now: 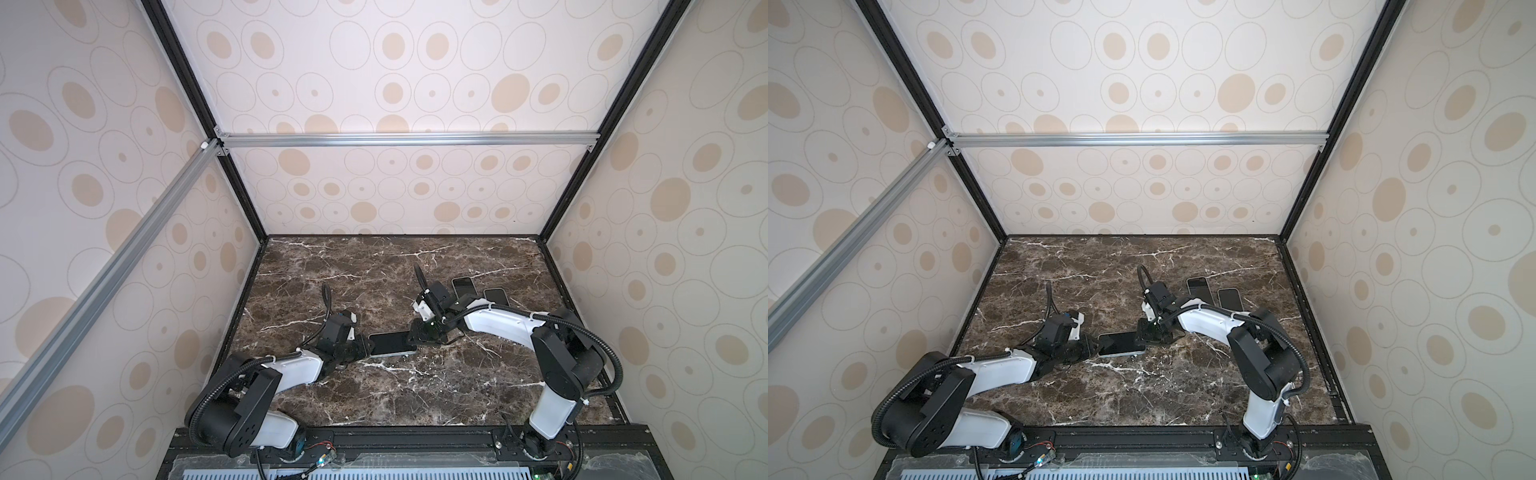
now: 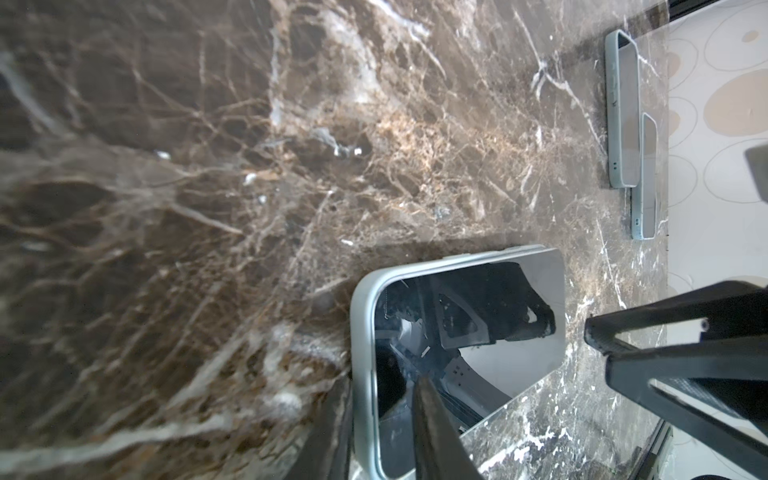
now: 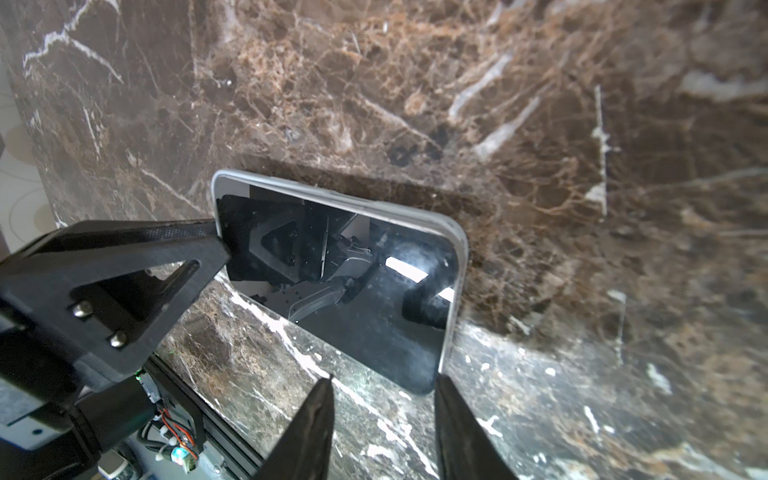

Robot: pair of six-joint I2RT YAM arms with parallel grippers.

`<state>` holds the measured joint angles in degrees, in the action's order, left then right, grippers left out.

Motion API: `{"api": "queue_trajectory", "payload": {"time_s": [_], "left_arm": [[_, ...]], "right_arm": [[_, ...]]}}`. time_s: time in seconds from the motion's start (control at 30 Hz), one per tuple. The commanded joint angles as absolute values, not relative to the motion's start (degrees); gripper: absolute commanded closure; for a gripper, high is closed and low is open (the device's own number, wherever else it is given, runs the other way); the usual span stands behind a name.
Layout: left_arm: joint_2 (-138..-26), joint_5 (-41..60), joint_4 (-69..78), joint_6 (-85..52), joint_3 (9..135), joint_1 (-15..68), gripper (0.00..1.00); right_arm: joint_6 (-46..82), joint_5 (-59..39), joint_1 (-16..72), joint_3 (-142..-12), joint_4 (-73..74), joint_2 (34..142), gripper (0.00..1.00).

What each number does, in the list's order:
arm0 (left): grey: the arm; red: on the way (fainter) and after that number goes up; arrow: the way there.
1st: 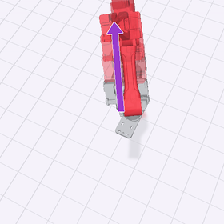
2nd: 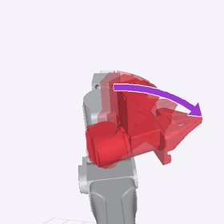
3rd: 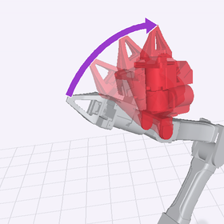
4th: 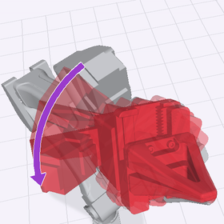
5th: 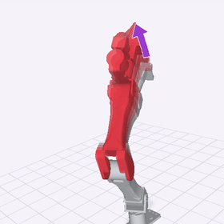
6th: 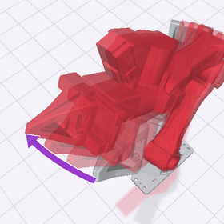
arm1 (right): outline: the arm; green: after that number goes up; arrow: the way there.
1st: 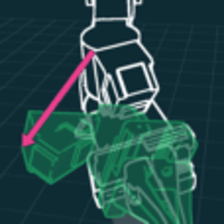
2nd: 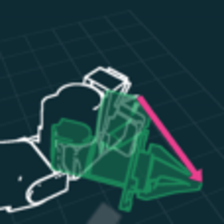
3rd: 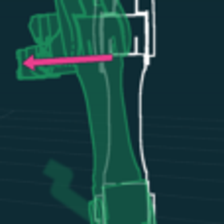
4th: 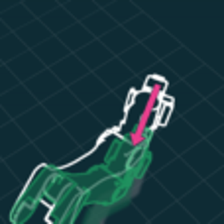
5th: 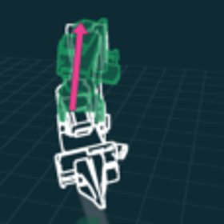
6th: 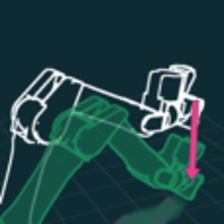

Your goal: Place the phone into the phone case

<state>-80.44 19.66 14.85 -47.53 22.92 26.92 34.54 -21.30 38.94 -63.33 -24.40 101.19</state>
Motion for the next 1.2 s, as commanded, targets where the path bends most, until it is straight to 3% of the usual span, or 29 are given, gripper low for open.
{"api": "queue_trajectory", "payload": {"time_s": [0.0,0.13,0.37,0.63,1.17], "left_arm": [[-82.4,19.8,8.9,-46.3,22.5,27.2,0.74],[-83.5,20.9,9.5,-46.1,22.4,27.2,0.79],[-84.7,22.3,10.2,-46.2,22.3,27.2,0.8],[-85.7,23.9,11.5,-46.8,21.4,27.2,0.8],[-87.3,22.5,11.4,-46.6,19.3,27.3,0.81]], "right_arm": [[34.7,-20.8,39.3,-62.5,-25.5,102.7,0.62],[35.0,-20.9,39.3,-62.0,-25.7,103.5,0.65],[35.6,-23.1,39.4,-61.8,-23.8,105.0,0.8],[34.8,-23.4,40.6,-62.4,-24.5,108.4,0.88],[31.1,-17.8,43.2,-63.7,-29.9,115.9,0.89]]}}
